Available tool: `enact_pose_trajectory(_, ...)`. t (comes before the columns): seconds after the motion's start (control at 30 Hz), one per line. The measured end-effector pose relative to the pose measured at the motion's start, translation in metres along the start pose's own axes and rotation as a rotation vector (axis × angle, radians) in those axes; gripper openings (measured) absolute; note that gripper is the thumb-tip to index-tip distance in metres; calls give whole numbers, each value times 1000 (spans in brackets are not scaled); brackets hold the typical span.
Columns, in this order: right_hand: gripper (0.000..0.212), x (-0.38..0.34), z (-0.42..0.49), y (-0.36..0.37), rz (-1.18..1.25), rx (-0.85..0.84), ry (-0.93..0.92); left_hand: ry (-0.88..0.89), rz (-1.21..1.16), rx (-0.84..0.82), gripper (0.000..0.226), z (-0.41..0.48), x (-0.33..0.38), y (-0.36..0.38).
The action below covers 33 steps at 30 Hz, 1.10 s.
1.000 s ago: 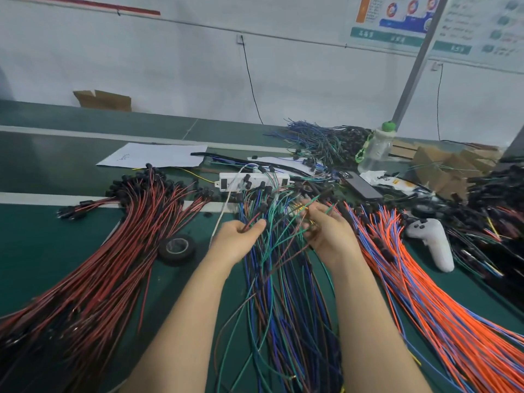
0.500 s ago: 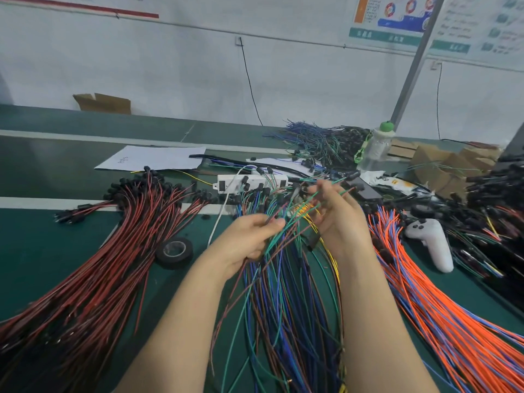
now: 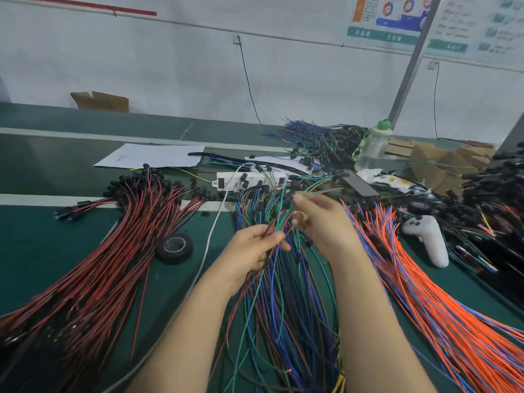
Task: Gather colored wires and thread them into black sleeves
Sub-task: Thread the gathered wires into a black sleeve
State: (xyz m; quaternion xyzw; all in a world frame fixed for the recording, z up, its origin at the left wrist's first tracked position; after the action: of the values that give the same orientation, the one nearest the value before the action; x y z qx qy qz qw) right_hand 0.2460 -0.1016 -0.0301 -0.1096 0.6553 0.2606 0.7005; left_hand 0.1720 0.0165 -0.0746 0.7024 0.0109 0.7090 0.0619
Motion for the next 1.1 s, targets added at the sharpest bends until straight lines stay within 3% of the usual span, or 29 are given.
enact_pose_trajectory(0.43, 15, 54, -6, -5, -63, 176, -2, -42, 28, 104, 18, -5, -20, -2)
enact_pose_trajectory(0.6, 11, 59, -6, -5, -153, 127, 16, -49, -2, 150, 23, -5, -22, -3)
enact_pose_trajectory(0.87, 32, 58, -13, -5, -496, 263, 5, 33, 8, 134, 1, -4, -21, -1)
enact_pose_trajectory(0.93, 19, 55, -13, -2, -648, 268, -48, 46, 22, 123, 1, -5, -22, -1)
enact_pose_trajectory(1.0, 6, 53, -12, -1, -652, 259, -71, 60, 36, 110, 3, -4, -23, 0)
enact_pose_trajectory(1.1, 25, 54, -11, -1, -527, 226, -38, 78, 104, 79, 8, -4, -23, 1)
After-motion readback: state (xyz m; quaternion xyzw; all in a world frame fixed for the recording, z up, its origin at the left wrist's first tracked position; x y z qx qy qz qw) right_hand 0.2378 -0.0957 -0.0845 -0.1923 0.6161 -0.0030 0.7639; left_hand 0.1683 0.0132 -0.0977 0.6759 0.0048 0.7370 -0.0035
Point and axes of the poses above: each hand's wrist, its own z-axis towards the middle knuckle, its own y-axis out of the palm, x = y × z, the point moved 3 cm from there along z, towards the middle knuckle, and after that the axes turned 13 degrees about -x, right-handed, at the moved point
